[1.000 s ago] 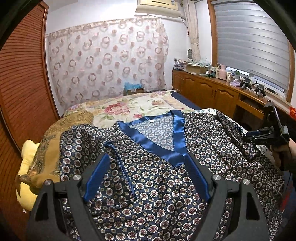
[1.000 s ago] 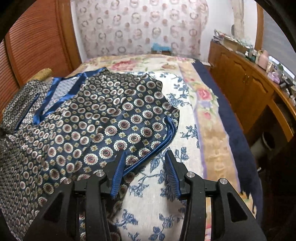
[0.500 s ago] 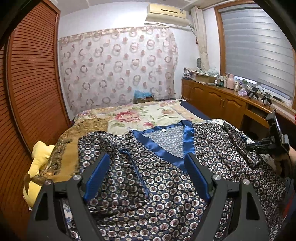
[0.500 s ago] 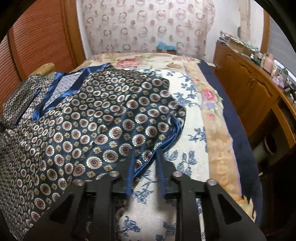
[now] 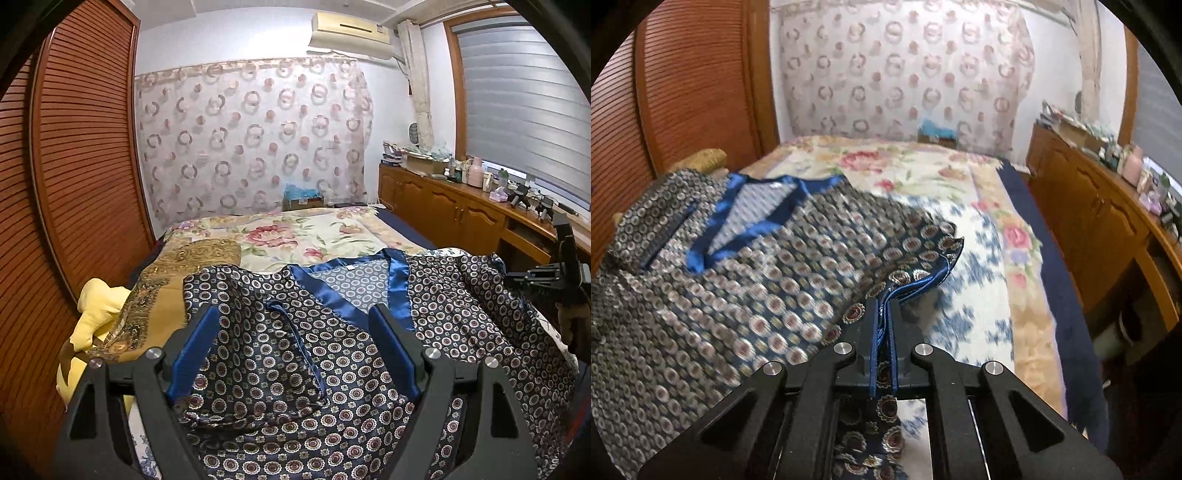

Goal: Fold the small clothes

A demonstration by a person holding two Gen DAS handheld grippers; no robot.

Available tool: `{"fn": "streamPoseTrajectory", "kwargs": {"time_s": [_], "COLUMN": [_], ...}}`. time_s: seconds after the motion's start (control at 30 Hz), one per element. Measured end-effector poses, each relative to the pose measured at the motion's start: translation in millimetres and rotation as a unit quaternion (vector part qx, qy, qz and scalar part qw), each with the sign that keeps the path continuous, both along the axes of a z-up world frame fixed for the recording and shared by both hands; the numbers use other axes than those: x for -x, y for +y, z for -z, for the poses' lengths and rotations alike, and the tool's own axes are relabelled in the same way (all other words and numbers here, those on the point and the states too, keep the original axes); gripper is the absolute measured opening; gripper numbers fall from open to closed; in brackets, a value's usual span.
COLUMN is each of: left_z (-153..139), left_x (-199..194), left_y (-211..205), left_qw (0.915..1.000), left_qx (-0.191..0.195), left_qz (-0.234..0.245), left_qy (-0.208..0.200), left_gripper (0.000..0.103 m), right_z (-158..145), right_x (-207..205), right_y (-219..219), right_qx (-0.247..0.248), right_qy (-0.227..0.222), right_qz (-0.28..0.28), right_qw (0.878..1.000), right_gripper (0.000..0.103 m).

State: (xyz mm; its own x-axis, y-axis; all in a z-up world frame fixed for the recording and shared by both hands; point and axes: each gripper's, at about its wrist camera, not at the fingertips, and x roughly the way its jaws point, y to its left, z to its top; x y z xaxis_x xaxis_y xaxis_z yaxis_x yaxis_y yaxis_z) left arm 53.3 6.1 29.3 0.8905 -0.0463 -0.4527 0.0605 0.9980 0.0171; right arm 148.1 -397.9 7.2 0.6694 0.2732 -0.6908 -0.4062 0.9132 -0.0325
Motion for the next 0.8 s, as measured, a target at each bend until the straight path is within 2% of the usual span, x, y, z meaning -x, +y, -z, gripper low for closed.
{"fn": "streamPoseTrajectory", "kwargs": {"time_s": [0.23, 0.4, 0.5, 0.57, 0.67, 0.73, 0.8], "left_z": [4, 10, 15, 19, 22, 24, 25], "left_x": [-1, -6, -8, -9, -10, -12, -14], "left_y": [5, 13, 17, 18, 17, 16, 18], "left_qw": [1.0000, 0.9998, 0.9997, 0.9996, 0.9995, 0.9994, 0.9994], "left_qx": [0.001, 0.007, 0.012, 0.016, 0.017, 0.017, 0.017], "left_qz": [-0.006, -0.012, -0.013, -0.011, -0.010, -0.009, -0.010], "left_qy": [0.002, 0.011, 0.018, 0.022, 0.025, 0.027, 0.029], "left_gripper": [0.084, 0.084, 0.084, 0.084, 0.084, 0.084, 0.084], "right_z": [-7, -1, -6, -11, -15, -14, -11], "right_x": [-1, 4, 7, 5, -2, -5, -8], "right_y": [39, 70, 66, 53, 27, 16, 12], "right_qx": [-0.008, -0.025, -0.023, -0.039, -0.040, -0.051, -0.025], "right_qy": [-0.004, 0.019, 0.009, 0.006, 0.001, 0.008, 0.003], "right_qz": [-0.043, -0.088, -0.080, -0.068, -0.035, -0.034, -0.017], "right_qw": [0.999, 0.996, 0.997, 0.997, 0.999, 0.998, 1.000], "right_gripper": [0.002, 0.002, 0.002, 0.003, 0.028, 0.034, 0.043]}}
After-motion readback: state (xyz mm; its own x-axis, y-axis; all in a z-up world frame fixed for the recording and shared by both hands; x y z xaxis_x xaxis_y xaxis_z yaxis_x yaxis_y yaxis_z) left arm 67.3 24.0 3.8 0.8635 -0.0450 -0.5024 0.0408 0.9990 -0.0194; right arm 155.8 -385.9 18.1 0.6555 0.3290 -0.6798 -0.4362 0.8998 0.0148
